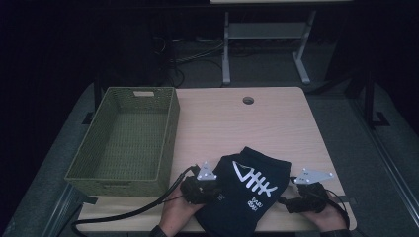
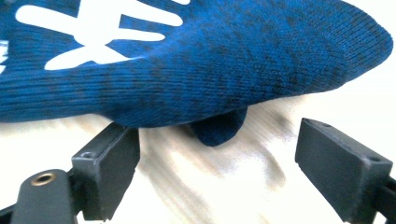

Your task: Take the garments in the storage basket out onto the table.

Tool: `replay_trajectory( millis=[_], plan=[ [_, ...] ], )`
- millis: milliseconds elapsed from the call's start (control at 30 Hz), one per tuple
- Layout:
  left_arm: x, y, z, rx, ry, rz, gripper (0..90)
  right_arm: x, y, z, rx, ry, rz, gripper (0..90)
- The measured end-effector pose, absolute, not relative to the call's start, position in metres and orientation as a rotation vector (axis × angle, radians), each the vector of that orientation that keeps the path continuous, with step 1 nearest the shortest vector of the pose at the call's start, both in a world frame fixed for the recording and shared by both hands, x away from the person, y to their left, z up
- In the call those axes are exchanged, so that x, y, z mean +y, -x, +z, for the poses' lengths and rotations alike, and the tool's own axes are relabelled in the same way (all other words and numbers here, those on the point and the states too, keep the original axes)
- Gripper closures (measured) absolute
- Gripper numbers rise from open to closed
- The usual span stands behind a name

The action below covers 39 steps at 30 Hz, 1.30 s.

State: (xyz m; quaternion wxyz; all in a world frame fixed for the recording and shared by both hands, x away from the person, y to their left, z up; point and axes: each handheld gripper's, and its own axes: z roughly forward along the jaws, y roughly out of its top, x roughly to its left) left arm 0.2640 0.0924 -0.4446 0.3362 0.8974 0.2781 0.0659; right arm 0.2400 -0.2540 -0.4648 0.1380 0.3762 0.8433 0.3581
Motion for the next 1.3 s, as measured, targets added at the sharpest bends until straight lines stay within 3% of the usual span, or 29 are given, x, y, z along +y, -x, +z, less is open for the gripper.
replay_trajectory(
  millis=[233, 367, 533, 1300],
  plan=[
    [0.09, -0.273, -0.451, 0.729, -2.361, 0.157, 74.5, -0.253, -0.238, -0.453, 2.432, -1.019, 1.189, 50.3],
    [0.089, -0.277, -0.453, 0.725, -2.373, 0.149, 74.9, -0.251, -0.242, -0.45, 2.446, -0.996, 1.237, 73.5],
    [0.088, -0.279, -0.455, 0.717, -2.376, 0.145, 74.9, -0.251, -0.248, -0.438, 2.431, -0.987, 1.328, 89.6],
    [0.088, -0.285, -0.454, 0.7, -2.375, 0.134, 71.9, -0.216, -0.289, -0.4, 2.387, -0.881, 1.455, 90.0]
  ],
)
